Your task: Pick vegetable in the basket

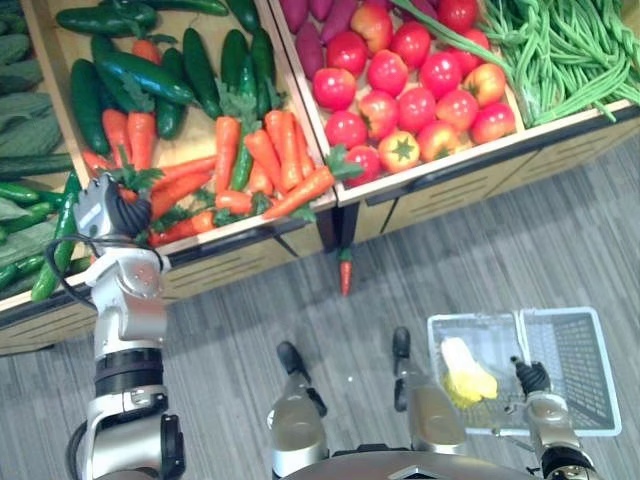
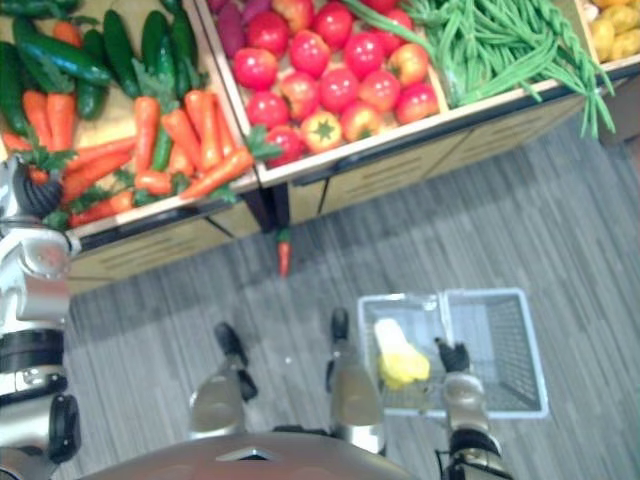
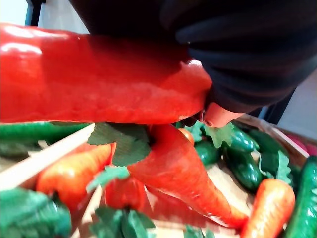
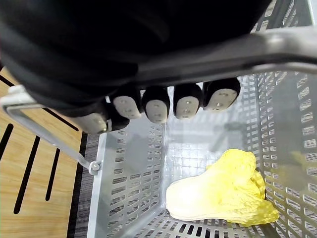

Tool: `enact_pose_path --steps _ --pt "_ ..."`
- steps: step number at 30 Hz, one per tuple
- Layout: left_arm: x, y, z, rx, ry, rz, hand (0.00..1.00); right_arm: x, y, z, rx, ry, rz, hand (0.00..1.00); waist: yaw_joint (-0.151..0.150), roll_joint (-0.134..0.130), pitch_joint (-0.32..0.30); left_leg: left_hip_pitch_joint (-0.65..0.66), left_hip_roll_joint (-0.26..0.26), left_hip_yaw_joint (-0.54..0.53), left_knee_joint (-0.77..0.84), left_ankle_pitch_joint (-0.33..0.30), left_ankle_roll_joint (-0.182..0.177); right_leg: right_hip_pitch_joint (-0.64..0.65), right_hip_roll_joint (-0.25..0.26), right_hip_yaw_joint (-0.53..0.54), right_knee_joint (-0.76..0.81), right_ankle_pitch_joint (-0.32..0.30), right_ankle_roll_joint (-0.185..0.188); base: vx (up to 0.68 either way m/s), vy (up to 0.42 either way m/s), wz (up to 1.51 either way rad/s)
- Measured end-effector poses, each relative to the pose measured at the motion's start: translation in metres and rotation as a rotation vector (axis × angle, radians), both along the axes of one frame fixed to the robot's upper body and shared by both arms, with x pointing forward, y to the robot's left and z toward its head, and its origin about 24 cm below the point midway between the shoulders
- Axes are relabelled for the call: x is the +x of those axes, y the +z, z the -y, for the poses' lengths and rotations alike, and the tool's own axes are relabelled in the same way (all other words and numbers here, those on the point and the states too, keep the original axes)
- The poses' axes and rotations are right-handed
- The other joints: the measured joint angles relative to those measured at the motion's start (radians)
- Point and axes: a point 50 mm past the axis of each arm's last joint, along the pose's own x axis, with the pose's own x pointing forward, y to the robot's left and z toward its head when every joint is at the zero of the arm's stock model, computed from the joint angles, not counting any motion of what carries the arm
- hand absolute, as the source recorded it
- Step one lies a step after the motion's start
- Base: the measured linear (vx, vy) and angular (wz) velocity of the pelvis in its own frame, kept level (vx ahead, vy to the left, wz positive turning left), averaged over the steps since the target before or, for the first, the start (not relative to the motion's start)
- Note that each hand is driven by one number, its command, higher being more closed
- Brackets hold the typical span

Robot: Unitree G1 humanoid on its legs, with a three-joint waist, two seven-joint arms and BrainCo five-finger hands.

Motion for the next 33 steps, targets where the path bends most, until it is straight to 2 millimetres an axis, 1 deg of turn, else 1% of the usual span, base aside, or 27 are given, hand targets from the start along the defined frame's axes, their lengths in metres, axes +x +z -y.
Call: enact_pose_path --steps 4,12,13,15,17,19,22,24,25,28,30,32,33 --pt "-0.003 0.004 -0.006 0.028 0.017 -0.01 1.0 -0.009 -0.003 0.002 -0.006 0.003 -0.027 1.0 0.002 0.007 -0.044 0.0 -0.013 -0.009 0.0 0.0 0.004 0.004 -0.012 -0.004 0.003 -0.008 -0.004 -0.01 0.012 0.09" --pt "-0.006 0.018 -0.016 0.095 0.033 -0.008 1.0 -0.017 -0.007 0.0 -0.009 0.028 -0.066 1.0 0.001 0.008 -0.087 0.018 -0.026 -0.026 0.0 0.0 0.008 0.04 -0.027 -0.018 -0.016 -0.003 0.003 0.02 0.006 0.06" --pt "-0.005 0.018 -0.016 0.112 0.03 -0.012 1.0 -0.019 -0.008 0.0 -0.01 0.03 -0.072 1.0 0.002 0.008 -0.103 0.018 -0.026 -0.027 0.0 -0.001 0.007 0.044 -0.027 -0.019 -0.022 -0.002 0.005 0.05 -0.005 0.04" --pt "-0.005 0.019 -0.014 0.13 0.022 -0.013 1.0 -0.018 -0.006 0.001 -0.018 0.047 -0.072 1.0 0.003 0.009 -0.119 0.019 -0.026 -0.029 0.0 -0.002 0.006 0.047 -0.028 -0.02 -0.024 -0.001 0.007 0.05 -0.005 0.02" --pt "-0.005 0.02 -0.01 0.143 0.006 -0.008 1.0 -0.013 -0.002 0.006 -0.037 0.076 -0.065 1.0 0.001 0.012 -0.128 0.032 -0.028 -0.029 0.0 -0.004 0.007 0.059 -0.028 -0.02 -0.028 0.001 0.01 0.05 -0.004 -0.01" --pt "-0.009 0.024 0.0 0.185 -0.048 0.013 1.0 -0.005 0.008 0.015 -0.07 0.107 -0.039 1.0 -0.001 0.018 -0.137 0.039 -0.03 -0.029 0.0 -0.007 0.008 0.071 -0.029 -0.021 -0.037 0.003 0.012 0.04 -0.004 -0.01" --pt "-0.011 0.023 0.016 0.23 -0.138 0.019 1.0 0.005 0.021 0.026 -0.124 0.154 -0.017 1.0 0.0 0.026 -0.163 0.047 -0.031 -0.025 -0.001 -0.01 0.005 0.073 -0.03 -0.007 -0.043 0.006 0.016 0.04 -0.003 -0.1" --pt "-0.011 0.018 0.034 0.262 -0.236 0.008 1.0 0.023 0.038 0.036 -0.187 0.231 0.012 1.0 -0.001 0.034 -0.184 0.074 -0.033 -0.025 -0.001 -0.019 -0.003 0.089 -0.03 0.01 -0.05 0.01 0.021 0.05 -0.007 -0.23" --pt "-0.01 0.017 0.04 0.27 -0.266 0.006 1.0 0.026 0.042 0.039 -0.204 0.246 0.022 1.0 -0.002 0.036 -0.192 0.076 -0.034 -0.025 -0.002 -0.021 -0.004 0.09 -0.03 0.013 -0.051 0.011 0.023 0.03 -0.004 -0.22" --pt "-0.015 0.016 0.065 0.305 -0.403 0.015 1.0 0.051 0.07 0.047 -0.319 0.357 0.091 1.0 -0.003 0.038 -0.207 0.105 -0.036 -0.012 -0.007 -0.032 -0.01 0.092 -0.027 0.054 -0.056 0.017 0.03 0.01 -0.002 -0.35" --pt "-0.017 0.009 0.08 0.313 -0.5 -0.007 1.0 0.069 0.093 0.051 -0.395 0.461 0.136 1.0 -0.008 0.036 -0.214 0.133 -0.039 0.014 -0.007 -0.042 -0.016 0.095 -0.025 0.09 -0.056 0.023 0.038 0.0 0.002 -0.45" --pt "-0.018 0.004 0.088 0.314 -0.55 -0.024 1.0 0.079 0.106 0.053 -0.44 0.521 0.153 1.0 -0.007 0.034 -0.215 0.157 -0.04 0.04 -0.007 -0.048 -0.017 0.101 -0.023 0.116 -0.056 0.026 0.04 0.0 0.001 -0.42" --pt "-0.018 -0.001 0.096 0.304 -0.595 -0.042 1.0 0.086 0.114 0.054 -0.468 0.559 0.159 1.0 -0.01 0.033 -0.216 0.173 -0.042 0.057 -0.007 -0.052 -0.018 0.106 -0.022 0.134 -0.055 0.028 0.043 0.0 -0.001 -0.52"
